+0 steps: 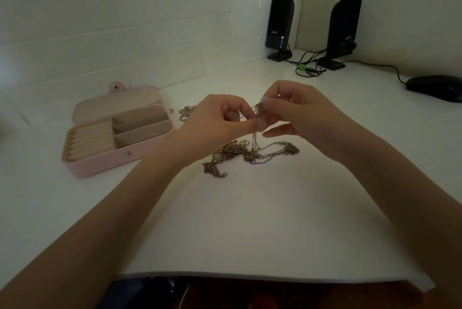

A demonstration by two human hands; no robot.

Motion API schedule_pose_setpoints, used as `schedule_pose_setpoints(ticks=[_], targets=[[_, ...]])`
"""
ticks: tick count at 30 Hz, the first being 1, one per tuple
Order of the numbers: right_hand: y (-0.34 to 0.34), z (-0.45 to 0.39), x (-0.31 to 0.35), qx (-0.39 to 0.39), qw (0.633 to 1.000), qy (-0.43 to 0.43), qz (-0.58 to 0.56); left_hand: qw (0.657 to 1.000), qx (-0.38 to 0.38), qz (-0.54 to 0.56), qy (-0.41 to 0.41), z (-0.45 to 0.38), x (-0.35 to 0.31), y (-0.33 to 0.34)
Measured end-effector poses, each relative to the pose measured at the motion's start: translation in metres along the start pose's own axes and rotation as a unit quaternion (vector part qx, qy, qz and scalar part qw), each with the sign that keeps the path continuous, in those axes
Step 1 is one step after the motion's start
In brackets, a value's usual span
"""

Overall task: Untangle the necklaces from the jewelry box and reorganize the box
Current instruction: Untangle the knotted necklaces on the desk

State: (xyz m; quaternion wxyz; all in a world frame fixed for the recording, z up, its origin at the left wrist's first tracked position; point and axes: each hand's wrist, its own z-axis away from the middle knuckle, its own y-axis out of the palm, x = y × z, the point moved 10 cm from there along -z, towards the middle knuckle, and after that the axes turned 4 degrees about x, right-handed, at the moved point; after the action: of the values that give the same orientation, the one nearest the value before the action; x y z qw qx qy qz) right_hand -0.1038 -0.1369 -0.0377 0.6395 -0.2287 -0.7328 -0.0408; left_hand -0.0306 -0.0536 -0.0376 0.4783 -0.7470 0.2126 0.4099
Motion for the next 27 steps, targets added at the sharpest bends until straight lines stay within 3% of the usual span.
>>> schedule_pose_setpoints(ticks=[11,16,20,27], targets=[[0.004,0.002,0.006,0.011,0.999,-0.017,0.026,0.994,-0.054,0.096,-0.026,0.001,0.004,-0.009],[0.002,0.002,0.007,-0.002,1.0,-0.018,0.022,0.99,-0.12,0.054,0.04,0.007,-0.006,-0.02],[-0.002,0.001,0.007,-0.015,1.0,-0.017,0.02,0.987,-0.129,-0.022,0.091,0.012,-0.02,-0.02],[-0.002,0.001,0.009,-0.017,0.998,-0.03,0.046,0.979,-0.173,-0.032,0.099,0.013,-0.022,-0.026]])
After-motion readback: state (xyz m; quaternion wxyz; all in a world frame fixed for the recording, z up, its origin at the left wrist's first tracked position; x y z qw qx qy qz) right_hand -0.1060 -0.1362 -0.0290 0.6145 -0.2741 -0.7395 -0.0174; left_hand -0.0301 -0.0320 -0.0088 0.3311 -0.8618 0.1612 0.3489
